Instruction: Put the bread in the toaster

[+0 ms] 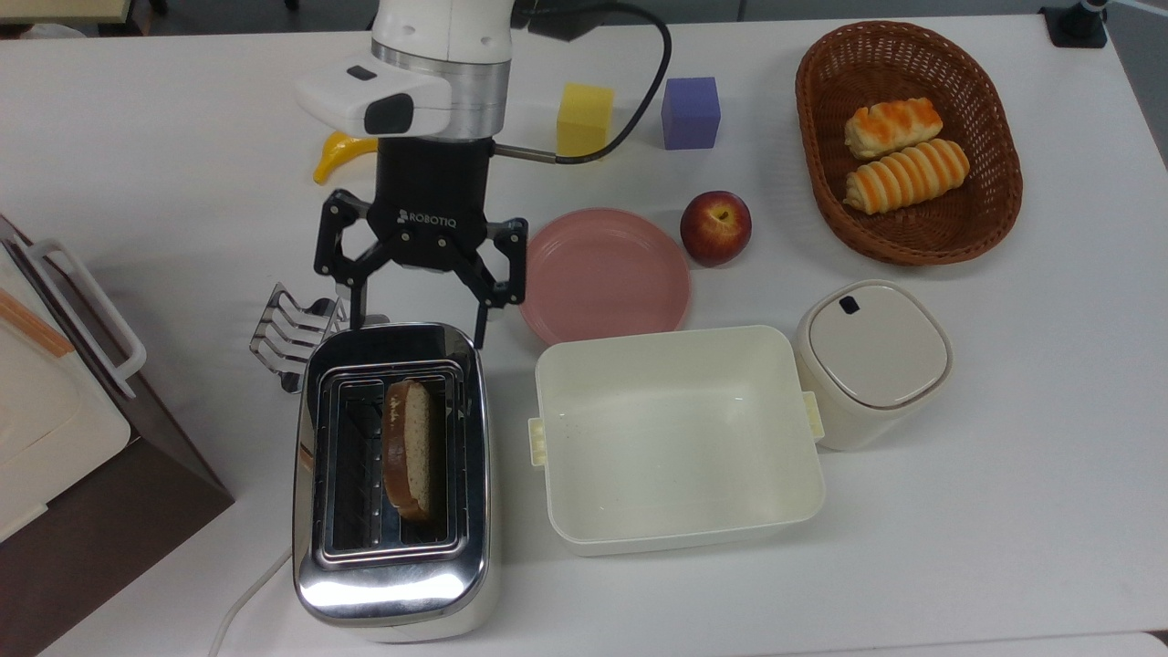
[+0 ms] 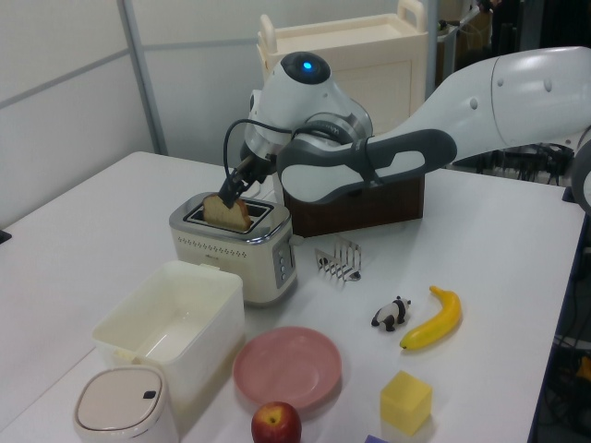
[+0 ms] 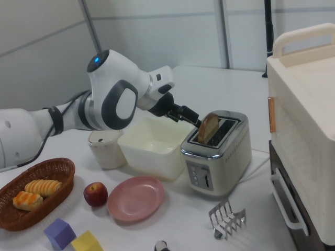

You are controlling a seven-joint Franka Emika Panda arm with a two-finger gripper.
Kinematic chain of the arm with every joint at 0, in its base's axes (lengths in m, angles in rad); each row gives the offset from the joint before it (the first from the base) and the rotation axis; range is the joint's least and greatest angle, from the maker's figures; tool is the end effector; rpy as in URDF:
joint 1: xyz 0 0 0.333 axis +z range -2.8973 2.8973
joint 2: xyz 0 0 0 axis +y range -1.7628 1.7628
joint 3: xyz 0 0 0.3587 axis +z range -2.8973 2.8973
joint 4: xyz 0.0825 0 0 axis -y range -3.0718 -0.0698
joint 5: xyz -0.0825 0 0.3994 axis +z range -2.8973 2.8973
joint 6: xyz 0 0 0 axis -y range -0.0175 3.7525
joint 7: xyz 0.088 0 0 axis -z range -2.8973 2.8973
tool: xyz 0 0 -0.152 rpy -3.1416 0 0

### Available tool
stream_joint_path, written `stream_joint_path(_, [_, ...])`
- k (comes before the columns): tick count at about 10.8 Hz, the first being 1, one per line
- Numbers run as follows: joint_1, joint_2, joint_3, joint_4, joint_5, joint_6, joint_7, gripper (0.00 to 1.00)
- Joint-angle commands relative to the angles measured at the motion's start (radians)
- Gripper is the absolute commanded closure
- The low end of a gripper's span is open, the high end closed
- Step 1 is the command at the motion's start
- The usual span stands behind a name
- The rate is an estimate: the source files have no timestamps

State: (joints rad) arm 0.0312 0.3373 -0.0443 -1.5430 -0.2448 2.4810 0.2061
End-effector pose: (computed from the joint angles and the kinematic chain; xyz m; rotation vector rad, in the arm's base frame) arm 0.7607 -0.0110 0.5264 2.8435 -0.0922 0.9053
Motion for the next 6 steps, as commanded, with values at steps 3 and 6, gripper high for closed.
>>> stream_joint_path(3, [0.012, -0.257, 0.0, 0.046, 0.071, -0.704, 0.01, 0.0])
stream_joint_path(6, [0.01, -0.377, -0.005, 0.044, 0.151, -0.897, -0.087, 0.0])
